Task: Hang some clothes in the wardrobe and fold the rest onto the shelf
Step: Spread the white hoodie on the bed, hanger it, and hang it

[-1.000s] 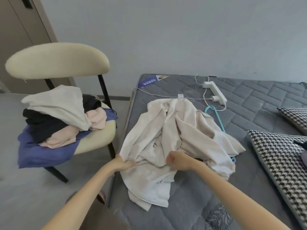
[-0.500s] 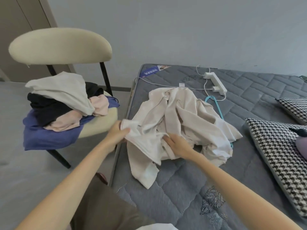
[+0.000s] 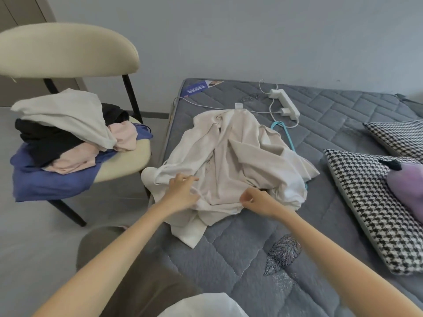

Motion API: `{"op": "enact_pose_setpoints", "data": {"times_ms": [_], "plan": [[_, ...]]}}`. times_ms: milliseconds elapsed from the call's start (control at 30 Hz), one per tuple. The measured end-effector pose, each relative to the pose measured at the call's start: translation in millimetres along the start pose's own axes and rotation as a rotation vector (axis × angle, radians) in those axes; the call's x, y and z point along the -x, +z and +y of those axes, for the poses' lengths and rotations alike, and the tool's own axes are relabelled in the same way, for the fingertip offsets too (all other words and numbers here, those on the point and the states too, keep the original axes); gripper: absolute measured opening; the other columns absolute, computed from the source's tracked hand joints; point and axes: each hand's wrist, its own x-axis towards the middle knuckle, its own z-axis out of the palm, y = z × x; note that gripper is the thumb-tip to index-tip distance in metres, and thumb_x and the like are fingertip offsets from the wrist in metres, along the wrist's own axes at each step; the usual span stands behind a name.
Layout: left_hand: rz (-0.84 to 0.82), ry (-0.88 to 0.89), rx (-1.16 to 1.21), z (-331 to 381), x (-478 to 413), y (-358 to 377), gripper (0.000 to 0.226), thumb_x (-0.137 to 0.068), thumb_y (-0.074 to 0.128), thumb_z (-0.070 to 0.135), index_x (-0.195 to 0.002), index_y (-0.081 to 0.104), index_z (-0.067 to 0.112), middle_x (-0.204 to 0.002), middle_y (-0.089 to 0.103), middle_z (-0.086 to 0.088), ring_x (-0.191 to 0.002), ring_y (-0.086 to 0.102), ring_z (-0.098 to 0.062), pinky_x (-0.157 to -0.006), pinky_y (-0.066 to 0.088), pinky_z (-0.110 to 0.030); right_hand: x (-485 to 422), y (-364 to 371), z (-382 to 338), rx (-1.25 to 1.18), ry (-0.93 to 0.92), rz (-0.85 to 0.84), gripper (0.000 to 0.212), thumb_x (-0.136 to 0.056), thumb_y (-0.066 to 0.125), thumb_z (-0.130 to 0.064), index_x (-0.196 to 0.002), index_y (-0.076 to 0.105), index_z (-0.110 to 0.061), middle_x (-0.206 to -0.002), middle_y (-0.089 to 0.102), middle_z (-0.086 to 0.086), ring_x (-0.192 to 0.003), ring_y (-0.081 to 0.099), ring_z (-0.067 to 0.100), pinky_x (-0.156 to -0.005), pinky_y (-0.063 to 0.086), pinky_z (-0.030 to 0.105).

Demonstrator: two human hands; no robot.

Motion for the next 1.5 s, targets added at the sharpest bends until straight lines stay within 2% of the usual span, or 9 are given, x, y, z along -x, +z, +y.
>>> {"op": "enact_pose_setpoints", "data": {"times_ms": [233, 367, 633, 767, 900, 1033, 1167, 1300, 1500], "plan": [[-0.152, 0.293, -0.402, 55, -15, 83, 0.063, -0.083, 0.068, 0.037, -0.137, 0.039, 0.02, -0.135, 0.036, -0.007, -0.124, 0.034, -0.027, -0.091, 0.04, -0.04, 0, 7, 56, 0.156, 0.001, 0.085, 0.049, -0.089, 0.048, -0.001, -0.136, 0.047, -0.014, -0.135, 0.048, 0.014, -0.125, 0.045, 0.03, -0.102, 0.036, 0.032], [0.014, 0.236, -0.45, 54, -28, 97, 0.03, -0.096, 0.048, 0.013, -0.125, 0.043, 0.007, -0.125, 0.035, -0.013, -0.114, 0.041, -0.03, -0.069, 0.035, -0.034, -6, 9, 62, 0.147, -0.028, 0.127, 0.059, -0.085, 0.05, 0.0, -0.141, 0.04, -0.019, -0.143, 0.037, 0.012, -0.128, 0.042, 0.031, -0.106, 0.034, 0.035], [0.026, 0.536, 0.129, 29, -19, 36, 0.017, -0.094, 0.055, 0.029, -0.101, 0.06, 0.014, -0.108, 0.056, 0.004, -0.099, 0.05, -0.014, -0.088, 0.043, -0.034, -17, 22, 60, 0.251, 0.002, 0.269, 0.08, -0.082, 0.066, -0.022, -0.148, 0.022, -0.026, -0.14, 0.036, 0.011, -0.128, 0.038, 0.035, -0.098, 0.042, 0.049], [-0.049, 0.469, 0.423, 33, 0, -5, 0.018, -0.096, 0.054, 0.028, -0.089, 0.056, 0.012, -0.077, 0.055, 0.013, -0.073, 0.05, -0.004, -0.07, 0.038, -0.018, -20, 18, 38, 0.148, -0.091, 0.583, 0.069, -0.074, 0.066, -0.01, -0.137, 0.039, -0.021, -0.125, 0.042, 0.012, -0.114, 0.043, 0.033, -0.087, 0.044, 0.042], [-0.038, 0.402, 0.673, 40, 17, -32, 0.021, -0.099, 0.046, 0.02, -0.079, 0.048, 0.013, -0.063, 0.046, 0.02, -0.061, 0.042, 0.005, -0.059, 0.033, -0.01, -19, 11, 20, -0.077, -0.148, 0.622, 0.052, -0.078, 0.053, -0.001, -0.126, 0.044, -0.019, -0.117, 0.046, 0.01, -0.107, 0.047, 0.031, -0.083, 0.045, 0.043], [0.041, 0.414, 0.576, 35, 18, -43, 0.025, -0.099, 0.046, 0.02, -0.076, 0.05, 0.011, -0.061, 0.043, 0.017, -0.06, 0.041, 0.003, -0.061, 0.033, -0.01, -6, -8, 15, 0.118, -0.152, 0.55, 0.032, -0.089, 0.044, -0.013, -0.12, 0.042, -0.021, -0.076, 0.061, -0.002, -0.075, 0.06, 0.025, -0.077, 0.046, 0.041], [-0.065, 0.311, 0.398, 20, 8, -35, 0.037, -0.097, 0.051, 0.03, -0.065, 0.044, 0.012, -0.061, 0.036, 0.01, -0.056, 0.037, 0.0, -0.059, 0.029, -0.019, 12, -38, 7, 0.154, -0.083, 0.184, 0.018, -0.093, 0.056, -0.028, -0.106, 0.055, -0.015, -0.105, 0.066, 0.008, -0.1, 0.061, 0.031, -0.084, 0.045, 0.037], [-0.408, 0.232, -0.005, 13, 5, -15, 0.03, -0.1, 0.044, 0.035, -0.075, 0.047, 0.019, -0.076, 0.044, 0.008, -0.07, 0.042, -0.004, -0.066, 0.031, -0.02, 36, -28, -13, 0.583, 0.133, -0.337, 0.059, -0.087, 0.064, -0.044, -0.138, 0.048, -0.018, -0.139, 0.05, 0.002, -0.124, 0.049, 0.027, -0.101, 0.041, 0.039], [-0.687, 0.154, -0.341, 1, 15, 33, 0.035, -0.098, 0.042, 0.037, -0.128, 0.053, 0.024, -0.134, 0.047, 0.008, -0.12, 0.047, -0.014, -0.1, 0.034, -0.025, 57, 18, -1, 0.616, 0.361, -0.764, 0.075, -0.086, 0.071, -0.02, -0.149, 0.031, -0.014, -0.119, 0.061, 0.007, -0.106, 0.063, 0.028, -0.083, 0.051, 0.035]]}}
